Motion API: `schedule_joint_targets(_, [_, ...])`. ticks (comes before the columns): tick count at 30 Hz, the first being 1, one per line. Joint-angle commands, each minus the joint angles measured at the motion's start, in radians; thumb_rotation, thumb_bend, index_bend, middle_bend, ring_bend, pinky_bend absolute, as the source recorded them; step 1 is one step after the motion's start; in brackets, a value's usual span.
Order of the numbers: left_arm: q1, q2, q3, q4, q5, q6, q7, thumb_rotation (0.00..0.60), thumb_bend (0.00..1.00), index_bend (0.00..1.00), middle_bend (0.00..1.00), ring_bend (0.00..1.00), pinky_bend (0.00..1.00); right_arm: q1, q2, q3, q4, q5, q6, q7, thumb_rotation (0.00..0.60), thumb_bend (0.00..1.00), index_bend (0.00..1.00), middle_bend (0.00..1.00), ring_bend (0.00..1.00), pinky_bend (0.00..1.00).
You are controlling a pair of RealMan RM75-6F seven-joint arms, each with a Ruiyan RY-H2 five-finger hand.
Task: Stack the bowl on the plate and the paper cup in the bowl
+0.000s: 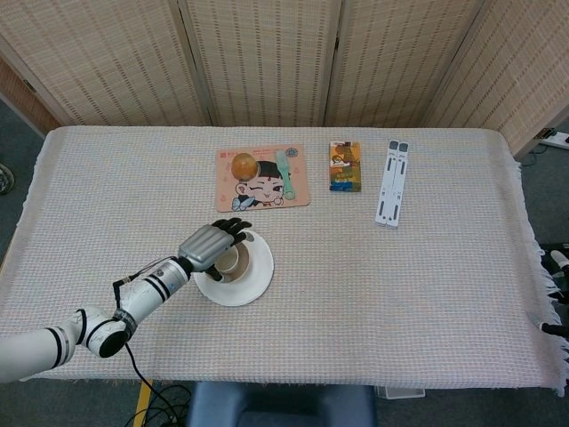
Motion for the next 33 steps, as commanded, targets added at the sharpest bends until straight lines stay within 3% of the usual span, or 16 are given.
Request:
schedule_joint_targets(1, [0.027, 0.081, -0.002, -0.127, -0.036, 0.051, 0.061, 0.6, 0.17, 0.21, 0.1, 0.0, 0.16, -0.001, 0.0, -0.001, -0.001, -0.004, 0.003, 0.002, 0.6, 0.2, 0.0, 0.0, 0.0, 0.0])
schedule_joint_targets(8, [0.12, 0.265, 0.018, -0.415, -0.081, 0.226, 0.214, 0.6, 0.17, 0.19, 0.1, 0.0, 0.16, -0.007, 0.0, -0.009, -0.013, -0.031, 0.021, -0.013, 0.6, 0.2, 0.0, 0.0, 0.0, 0.0])
schedule_joint_targets(13, [0.284, 0.34, 0.081, -0.532, 0.029, 0.442, 0.199, 0.6, 0.17, 0.16, 0.1, 0.0, 0.16, -0.006, -0.009, -0.015, -0.031, -0.046, 0.033, -0.056, 0.6, 0.2, 0.0, 0.0, 0.0, 0.0])
schedule_joint_targets(18, [0.465, 0.345, 0.169, -0.453, 0.213, 0.666, 0.141, 0.6, 0.17, 0.16, 0.1, 0.0, 0.16, -0.009, -0.025, -0.019, -0.059, -0.05, 0.057, -0.131, 0.6, 0.2, 0.0, 0.0, 0.0, 0.0])
schedule_joint_targets(23, [0.628, 0.315, 0.222, -0.299, 0.287, 0.861, 0.13, 0.6, 0.17, 0.16, 0.1, 0.0, 0.16, -0.016, -0.053, -0.018, -0.098, -0.018, 0.086, -0.25, 0.6, 0.2, 0.0, 0.0, 0.0, 0.0])
schedule_joint_targets(33, [0.829, 0.216, 0.225, 0.008, 0.313, 1.08, -0.017, 0.6, 0.17, 0.16, 0.1, 0.0, 0.16, -0.026, -0.142, -0.009, -0.187, 0.076, 0.155, -0.491, 0.6, 0.21, 0.0, 0.0, 0.0, 0.0])
